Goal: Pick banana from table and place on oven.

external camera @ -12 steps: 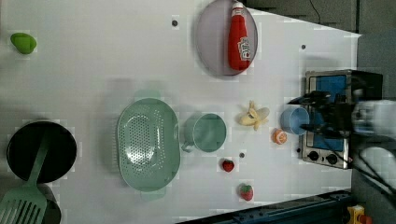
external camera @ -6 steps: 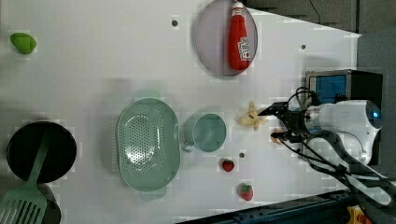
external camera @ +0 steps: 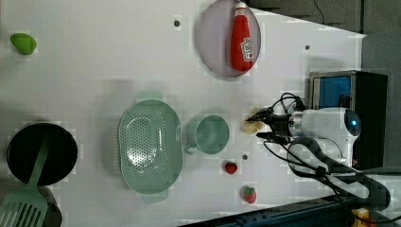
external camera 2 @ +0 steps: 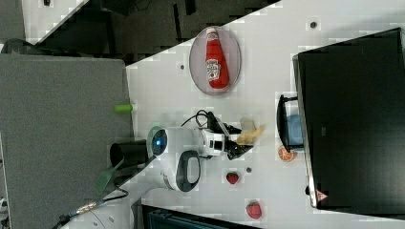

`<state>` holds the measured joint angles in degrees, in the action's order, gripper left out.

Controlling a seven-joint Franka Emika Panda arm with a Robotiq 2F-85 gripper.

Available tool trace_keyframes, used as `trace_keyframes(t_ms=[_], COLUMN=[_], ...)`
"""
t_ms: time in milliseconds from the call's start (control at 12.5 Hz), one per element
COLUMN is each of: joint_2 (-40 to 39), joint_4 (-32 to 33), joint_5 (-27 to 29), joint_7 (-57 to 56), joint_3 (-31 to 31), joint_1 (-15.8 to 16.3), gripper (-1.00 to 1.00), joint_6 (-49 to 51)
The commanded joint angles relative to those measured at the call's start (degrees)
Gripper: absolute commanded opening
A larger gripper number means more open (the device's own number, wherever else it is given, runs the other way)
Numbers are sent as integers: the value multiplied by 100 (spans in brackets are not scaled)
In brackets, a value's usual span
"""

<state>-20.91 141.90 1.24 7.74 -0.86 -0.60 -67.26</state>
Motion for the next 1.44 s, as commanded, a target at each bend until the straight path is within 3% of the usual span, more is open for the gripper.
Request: trace_keyframes(t_ms=[80,160,240,400,640,1040,1200,1440], joint_2=[199,201,208,374,1254,2697,2946,3029], joint_4=[-43,-37,-41,-65,-134,-1293,-1984,-2903], joint_5=[-71,-71,-71,-71,-71,-72,-72,-80], joint_7=[158,157,158,157,157,148,148,125], joint_3=[-72,-65,-49,-18,-16,5,-93,-444], joint_1=[1,1,1,1,0,1,-19,-89], gripper=[-27,-48,-57,-57,-56,-56,-57,-57], joint_6=[-31,-30,-32,-31,324,3345,4403,5231])
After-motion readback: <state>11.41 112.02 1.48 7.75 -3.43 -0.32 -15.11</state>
